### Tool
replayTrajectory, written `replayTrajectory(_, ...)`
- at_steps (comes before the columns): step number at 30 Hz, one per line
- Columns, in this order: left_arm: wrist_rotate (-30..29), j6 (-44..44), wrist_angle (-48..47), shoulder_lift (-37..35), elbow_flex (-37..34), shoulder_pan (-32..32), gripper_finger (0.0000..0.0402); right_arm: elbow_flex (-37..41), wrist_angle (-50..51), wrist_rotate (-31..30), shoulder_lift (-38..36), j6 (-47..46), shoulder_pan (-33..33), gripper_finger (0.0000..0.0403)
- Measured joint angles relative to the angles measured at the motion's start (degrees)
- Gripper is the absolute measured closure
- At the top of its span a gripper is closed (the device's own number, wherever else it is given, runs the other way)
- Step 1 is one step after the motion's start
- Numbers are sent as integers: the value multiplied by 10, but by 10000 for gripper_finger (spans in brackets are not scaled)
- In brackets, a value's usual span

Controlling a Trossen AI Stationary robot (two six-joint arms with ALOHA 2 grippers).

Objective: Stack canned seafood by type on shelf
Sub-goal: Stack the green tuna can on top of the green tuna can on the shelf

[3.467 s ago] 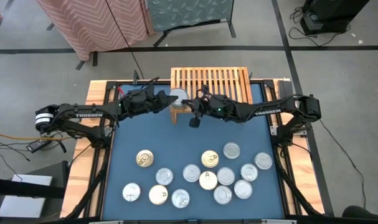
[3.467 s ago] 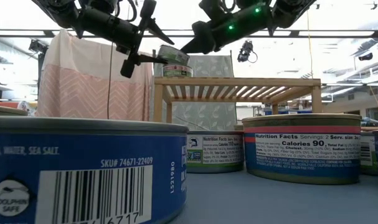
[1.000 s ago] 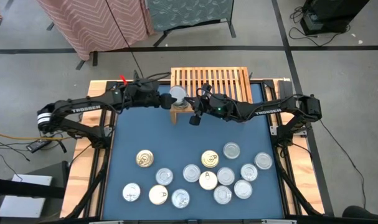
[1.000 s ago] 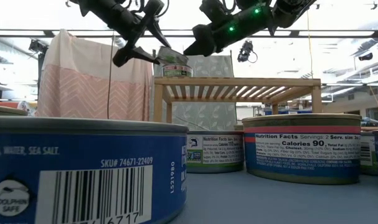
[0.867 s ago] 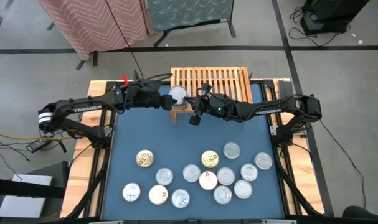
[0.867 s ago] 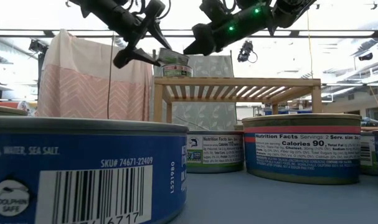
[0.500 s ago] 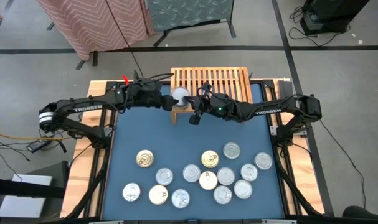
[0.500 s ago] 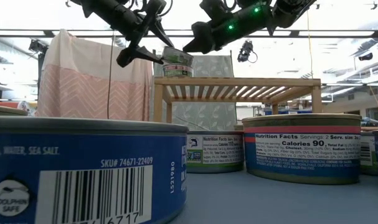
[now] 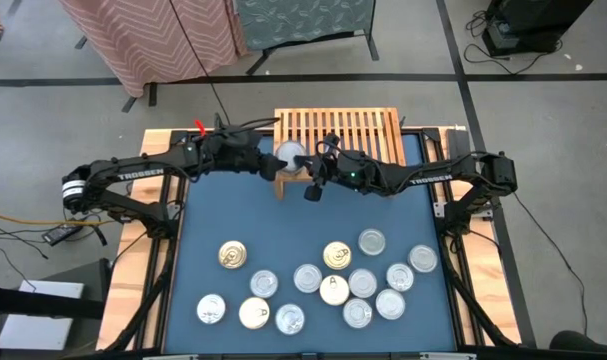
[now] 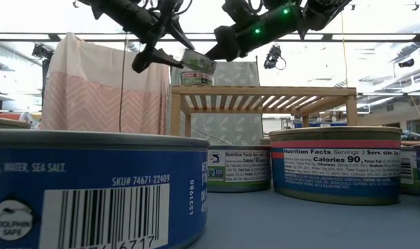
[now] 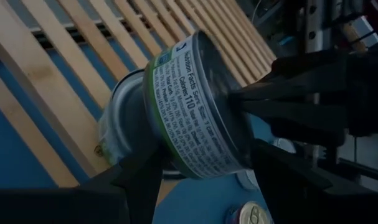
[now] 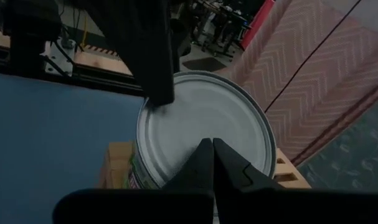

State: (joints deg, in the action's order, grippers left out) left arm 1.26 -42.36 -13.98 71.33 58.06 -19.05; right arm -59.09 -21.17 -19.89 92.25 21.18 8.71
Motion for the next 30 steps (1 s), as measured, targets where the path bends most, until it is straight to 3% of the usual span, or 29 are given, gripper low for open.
replayTrajectory(19, 27, 6, 3, 0, 0, -1, 157, 0, 2, -1, 0, -2, 0, 402)
replayTrajectory(30, 54, 17, 9, 0, 0, -3, 106, 0, 2, 17, 0, -13, 0, 402)
